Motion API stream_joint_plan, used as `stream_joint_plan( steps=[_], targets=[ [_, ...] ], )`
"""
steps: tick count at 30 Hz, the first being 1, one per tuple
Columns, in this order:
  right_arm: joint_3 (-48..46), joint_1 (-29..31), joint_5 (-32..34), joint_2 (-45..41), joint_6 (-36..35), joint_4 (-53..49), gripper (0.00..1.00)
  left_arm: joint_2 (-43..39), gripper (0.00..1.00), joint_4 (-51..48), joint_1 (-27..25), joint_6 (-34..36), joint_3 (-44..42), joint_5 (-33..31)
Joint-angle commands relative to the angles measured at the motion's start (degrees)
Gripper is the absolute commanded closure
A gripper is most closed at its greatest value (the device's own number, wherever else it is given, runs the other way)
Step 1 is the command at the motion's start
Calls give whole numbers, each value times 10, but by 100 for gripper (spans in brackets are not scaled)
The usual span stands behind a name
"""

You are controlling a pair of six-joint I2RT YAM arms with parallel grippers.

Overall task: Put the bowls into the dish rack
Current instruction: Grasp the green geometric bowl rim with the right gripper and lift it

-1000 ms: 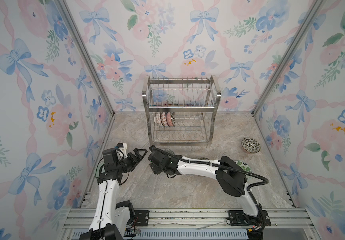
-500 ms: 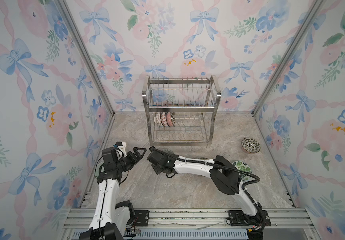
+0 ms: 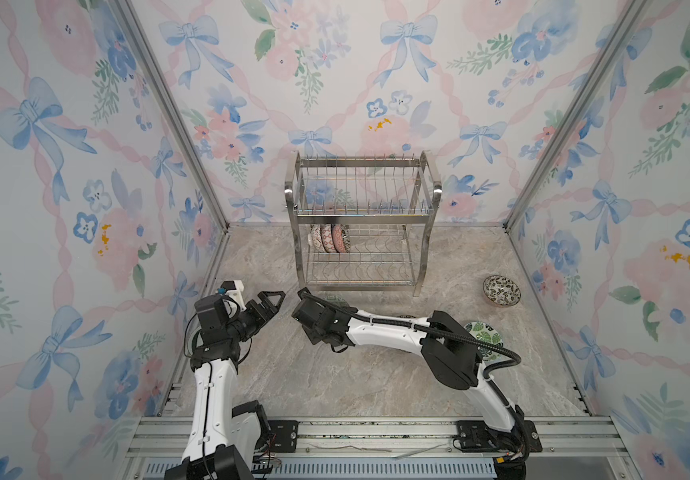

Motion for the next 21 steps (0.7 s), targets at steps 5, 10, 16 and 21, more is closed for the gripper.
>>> stream_joint_plan(
  steps=[5,10,16,21],
  targets=[
    [-23,-18,-42,-37,-8,-23,100,8,2,18,7,-6,-10,25],
    [-23,-24,-57,-50,-10,-16,100,8,2,20,7,-8,-11,28],
    [-56,-25,-77,-80,3,29,100,7,2,25,6,-11,-13,34],
    [-70,-27,-90,-107,-6,55,100,5,2,28,6,-13,-15,32]
  ],
)
